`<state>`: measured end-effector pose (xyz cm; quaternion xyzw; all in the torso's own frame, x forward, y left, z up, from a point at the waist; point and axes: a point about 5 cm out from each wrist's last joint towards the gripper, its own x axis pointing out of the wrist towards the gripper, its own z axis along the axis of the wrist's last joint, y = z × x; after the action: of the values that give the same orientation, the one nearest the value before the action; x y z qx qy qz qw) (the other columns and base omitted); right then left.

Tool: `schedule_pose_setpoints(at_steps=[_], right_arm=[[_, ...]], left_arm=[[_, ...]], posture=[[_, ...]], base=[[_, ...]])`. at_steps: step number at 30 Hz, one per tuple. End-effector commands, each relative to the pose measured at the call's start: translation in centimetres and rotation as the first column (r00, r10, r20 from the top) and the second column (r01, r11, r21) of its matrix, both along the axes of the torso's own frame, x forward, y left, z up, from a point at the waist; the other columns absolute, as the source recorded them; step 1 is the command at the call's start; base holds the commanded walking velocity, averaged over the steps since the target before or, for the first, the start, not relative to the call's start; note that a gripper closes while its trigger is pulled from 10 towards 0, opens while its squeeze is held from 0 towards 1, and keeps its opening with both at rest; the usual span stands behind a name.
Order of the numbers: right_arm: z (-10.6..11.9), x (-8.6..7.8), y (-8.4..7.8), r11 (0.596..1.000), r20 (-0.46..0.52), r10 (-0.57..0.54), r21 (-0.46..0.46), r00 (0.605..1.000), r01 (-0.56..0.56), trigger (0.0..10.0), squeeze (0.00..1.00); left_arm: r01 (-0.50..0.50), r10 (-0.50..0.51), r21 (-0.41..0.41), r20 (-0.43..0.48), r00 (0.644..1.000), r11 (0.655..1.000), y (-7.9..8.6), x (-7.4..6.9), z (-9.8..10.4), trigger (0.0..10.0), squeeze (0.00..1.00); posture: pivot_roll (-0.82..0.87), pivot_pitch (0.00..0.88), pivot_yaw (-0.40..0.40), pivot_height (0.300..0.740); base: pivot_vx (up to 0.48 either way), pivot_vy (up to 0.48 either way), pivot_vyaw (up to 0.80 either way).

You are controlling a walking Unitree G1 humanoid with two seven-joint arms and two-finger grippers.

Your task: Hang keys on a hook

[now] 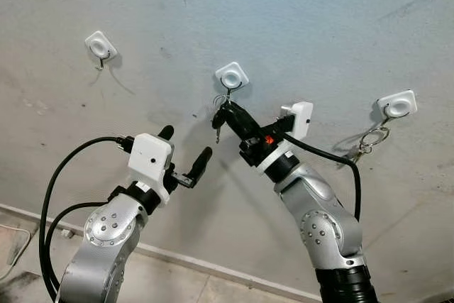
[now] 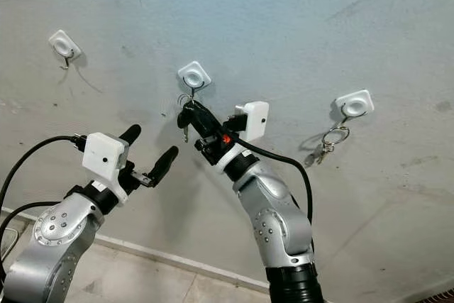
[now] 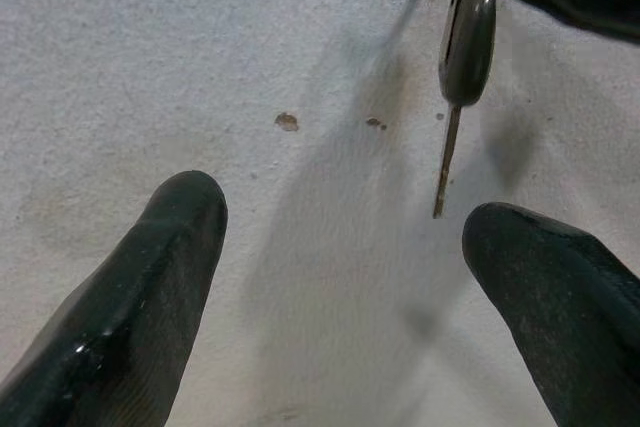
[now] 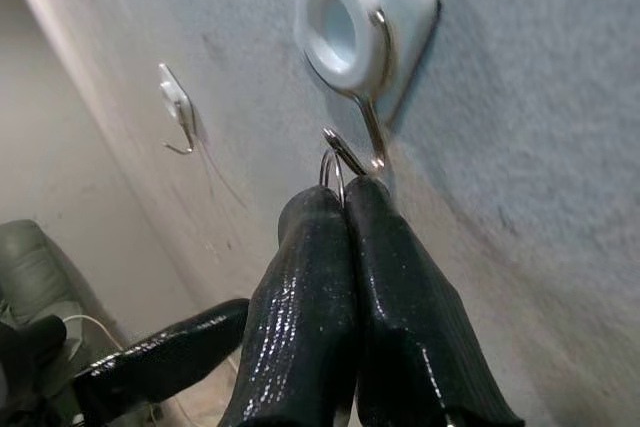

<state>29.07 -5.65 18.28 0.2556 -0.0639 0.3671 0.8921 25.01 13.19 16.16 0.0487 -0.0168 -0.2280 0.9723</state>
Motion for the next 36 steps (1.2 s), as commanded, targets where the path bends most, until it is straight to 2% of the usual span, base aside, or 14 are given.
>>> schedule_pose_setpoints(at_steps=[1,8,17,20,23,27,32,36], right_arm=[[-0.4,0.1,-0.2,1.000,-0.020,-0.029,0.005,0.999,0.029,10.0,0.00],[-1.7,0.2,-0.5,0.998,-0.096,-0.053,0.012,0.994,0.055,10.0,0.00],[-2.6,-0.2,-0.4,0.998,-0.121,-0.069,-0.005,0.990,0.069,10.0,0.00],[-2.3,-0.4,-0.2,0.999,-0.105,-0.053,-0.008,0.993,0.052,10.0,0.00],[-1.2,-1.1,0.1,1.000,-0.047,0.015,-0.007,0.999,-0.016,10.0,0.00],[0.1,-1.8,-0.5,0.998,0.008,0.063,0.013,0.998,-0.063,10.0,0.00],[0.7,-1.9,-1.1,0.997,0.034,0.078,0.012,0.996,-0.079,10.0,0.00],[1.3,-1.4,-1.5,0.998,0.055,0.058,0.015,0.997,-0.059,10.0,0.00]], left_arm=[[0.014,-0.014,0.000,0.020,1.000,1.000,-0.2,0.1,0.7,10.0,0.00],[0.012,-0.012,-0.004,0.025,1.000,1.000,-0.2,0.3,1.0,10.0,0.00],[0.015,-0.015,-0.004,0.033,0.999,1.000,-0.3,0.5,1.5,10.0,0.00],[0.019,-0.019,-0.002,0.036,0.999,1.000,-0.4,0.6,1.5,10.0,0.00],[0.020,-0.020,-0.002,0.036,0.999,1.000,-0.4,0.5,1.5,10.0,0.00],[0.025,-0.025,-0.002,0.039,0.999,1.000,-0.4,0.4,1.7,10.0,0.00],[0.040,-0.040,-0.003,0.050,0.998,0.999,-0.7,0.3,2.1,10.0,0.00],[0.053,-0.053,-0.002,0.058,0.997,0.999,-0.9,0.3,2.3,10.0,0.00]], posture=[[0.24,0.004,-0.057,0.740],[0.23,0.007,-0.058,0.740],[0.23,0.008,-0.057,0.740],[0.23,0.008,-0.057,0.740],[0.23,0.009,-0.058,0.740],[0.23,0.009,-0.058,0.740],[0.23,0.011,-0.058,0.740],[0.24,0.010,-0.057,0.740]], base=[[0.000,0.000,0.00],[0.000,0.000,0.00],[0.000,0.000,0.00],[0.000,0.000,0.00],[0.000,0.000,0.00],[0.000,0.000,0.00],[0.000,0.000,0.00],[0.000,0.000,0.00]])
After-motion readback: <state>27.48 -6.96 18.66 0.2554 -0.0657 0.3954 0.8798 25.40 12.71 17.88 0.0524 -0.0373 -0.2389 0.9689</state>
